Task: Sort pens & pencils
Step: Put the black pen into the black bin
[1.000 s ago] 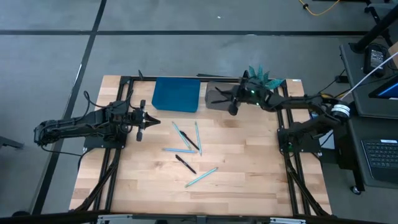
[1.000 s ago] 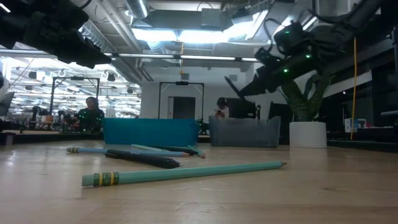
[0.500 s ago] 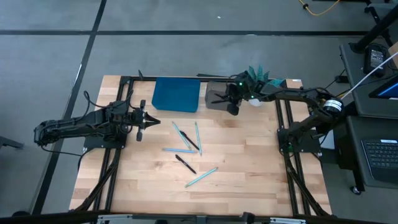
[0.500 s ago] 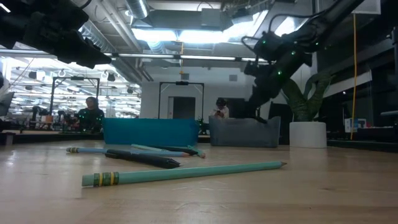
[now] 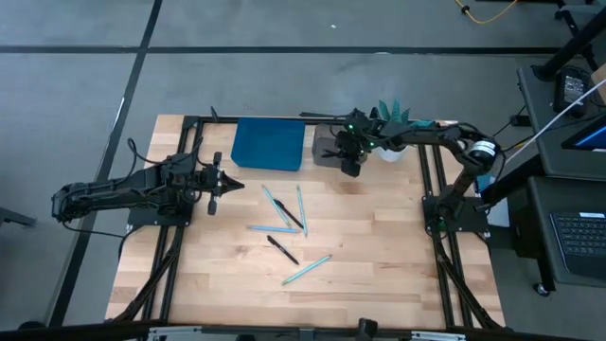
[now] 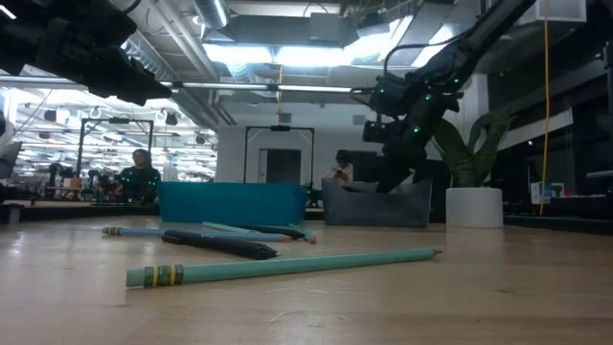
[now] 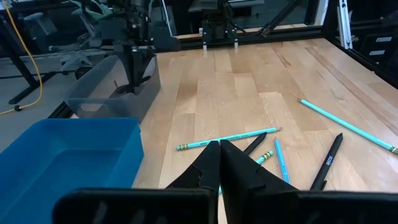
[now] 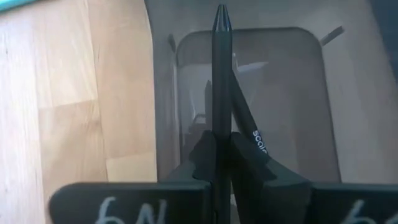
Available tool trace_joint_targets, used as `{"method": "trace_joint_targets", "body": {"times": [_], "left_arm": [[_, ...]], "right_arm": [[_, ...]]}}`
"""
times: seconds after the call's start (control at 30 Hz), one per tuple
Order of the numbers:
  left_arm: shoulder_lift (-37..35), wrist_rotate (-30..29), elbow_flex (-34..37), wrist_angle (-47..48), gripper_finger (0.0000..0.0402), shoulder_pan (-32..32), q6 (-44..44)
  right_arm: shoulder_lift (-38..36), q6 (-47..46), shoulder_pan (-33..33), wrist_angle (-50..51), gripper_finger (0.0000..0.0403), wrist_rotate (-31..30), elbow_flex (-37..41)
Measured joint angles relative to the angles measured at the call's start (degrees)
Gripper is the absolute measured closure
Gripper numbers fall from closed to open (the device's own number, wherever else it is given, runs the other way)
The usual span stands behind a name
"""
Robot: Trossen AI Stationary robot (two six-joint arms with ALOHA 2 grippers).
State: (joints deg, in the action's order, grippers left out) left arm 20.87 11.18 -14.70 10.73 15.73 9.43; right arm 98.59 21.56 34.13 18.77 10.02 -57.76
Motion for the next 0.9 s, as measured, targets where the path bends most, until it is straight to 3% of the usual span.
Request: {"method": "trace_joint_targets", "body": {"times": [0.13,0.33,0.47,0.63,0.9], "left_arm": [[0.0,0.0,0.0,0.0,0.0394,0.0,0.0],[0.0,0.0,0.0,0.4,0.0378,0.0,0.0],[0.0,0.0,0.0,0.4,0.037,0.0,0.0],[0.0,0.0,0.0,0.4,0.0366,0.0,0.0],[0.0,0.0,0.0,0.4,0.038,0.0,0.1]], "right_arm": [[1.5,-0.4,0.0,0.4,0.037,0.1,-1.7],[1.5,-2.2,0.1,-0.6,0.0282,0.1,-1.8],[1.5,-3.1,0.2,-0.6,0.025,0.0,-1.8],[1.5,-3.3,0.2,-0.6,0.025,0.1,-1.8],[-0.3,-3.9,-0.2,-0.8,0.0285,0.2,-1.8]]}}
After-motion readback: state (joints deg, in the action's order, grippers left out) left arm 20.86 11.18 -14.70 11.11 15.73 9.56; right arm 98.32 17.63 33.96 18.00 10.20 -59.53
